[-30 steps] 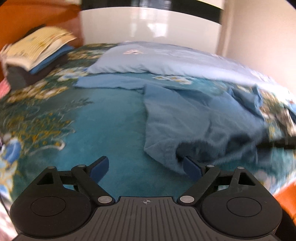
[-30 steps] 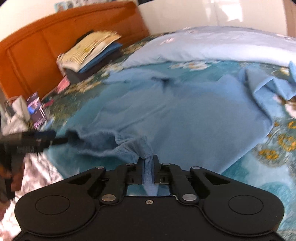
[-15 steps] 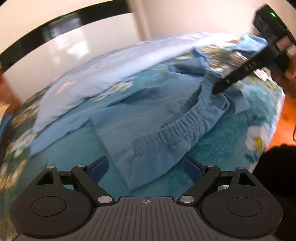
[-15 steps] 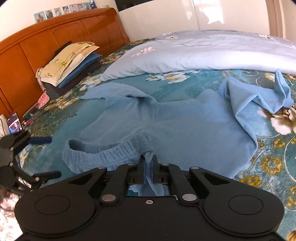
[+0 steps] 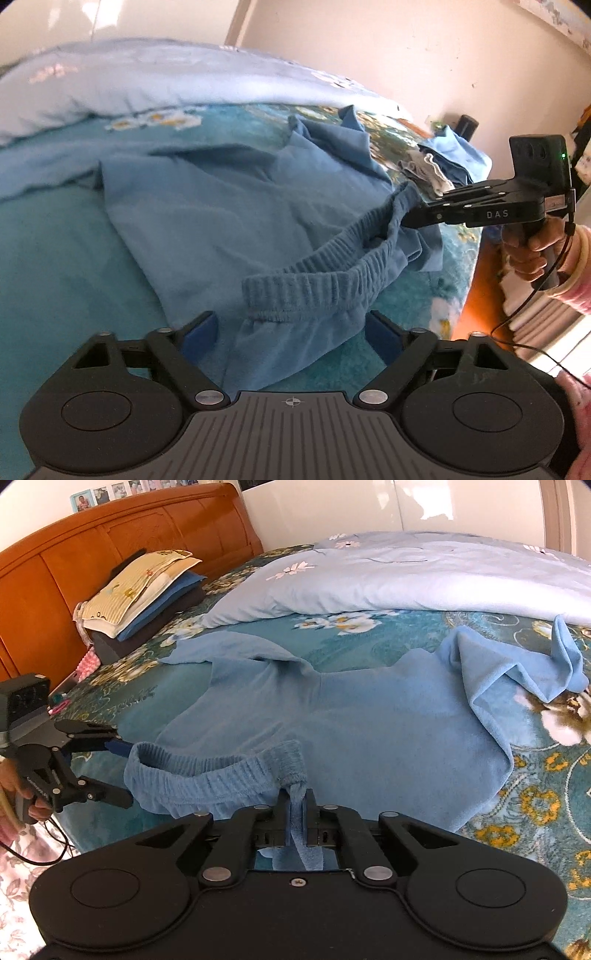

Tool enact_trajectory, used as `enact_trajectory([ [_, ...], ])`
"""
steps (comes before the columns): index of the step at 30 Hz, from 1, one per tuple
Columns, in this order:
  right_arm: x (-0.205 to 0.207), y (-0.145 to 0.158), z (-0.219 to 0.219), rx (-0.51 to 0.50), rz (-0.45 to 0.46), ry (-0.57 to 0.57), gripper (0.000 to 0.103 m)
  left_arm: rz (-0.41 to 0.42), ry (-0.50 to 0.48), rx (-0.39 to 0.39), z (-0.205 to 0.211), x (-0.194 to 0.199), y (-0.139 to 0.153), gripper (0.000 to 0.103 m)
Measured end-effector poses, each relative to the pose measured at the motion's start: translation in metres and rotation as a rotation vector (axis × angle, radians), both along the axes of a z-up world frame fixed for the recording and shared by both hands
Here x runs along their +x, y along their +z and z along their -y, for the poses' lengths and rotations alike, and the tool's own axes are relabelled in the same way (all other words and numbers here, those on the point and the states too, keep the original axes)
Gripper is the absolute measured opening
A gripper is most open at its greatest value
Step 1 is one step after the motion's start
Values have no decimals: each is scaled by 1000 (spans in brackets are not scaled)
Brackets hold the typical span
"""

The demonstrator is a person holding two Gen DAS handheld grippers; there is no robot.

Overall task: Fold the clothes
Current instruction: 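Hold the waistband with both grippers and spread it apart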

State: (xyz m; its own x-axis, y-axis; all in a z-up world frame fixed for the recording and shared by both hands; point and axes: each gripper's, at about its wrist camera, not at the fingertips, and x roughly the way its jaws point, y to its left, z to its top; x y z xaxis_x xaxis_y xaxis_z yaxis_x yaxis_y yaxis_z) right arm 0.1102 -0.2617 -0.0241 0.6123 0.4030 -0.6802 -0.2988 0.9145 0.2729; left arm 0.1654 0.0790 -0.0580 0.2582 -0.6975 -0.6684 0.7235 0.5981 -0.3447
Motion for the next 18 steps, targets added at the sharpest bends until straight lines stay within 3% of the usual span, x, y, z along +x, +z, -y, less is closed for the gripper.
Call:
enact_trajectory([
  [5,1,-3,2,5,-14,-2,6,-39,-68,-46,-1,3,-3,52],
  [9,2,-6,5,14,-21,-12,7,-3,-100,-52,-1,-8,0,33],
  [13,-2,-11,7,16,-28,-6,13,49,-38,-87,-9,-21,2,28],
  [18,-7,-18,6,8,-50,14,17,15,-30,-59,-9,-27,-10,28],
])
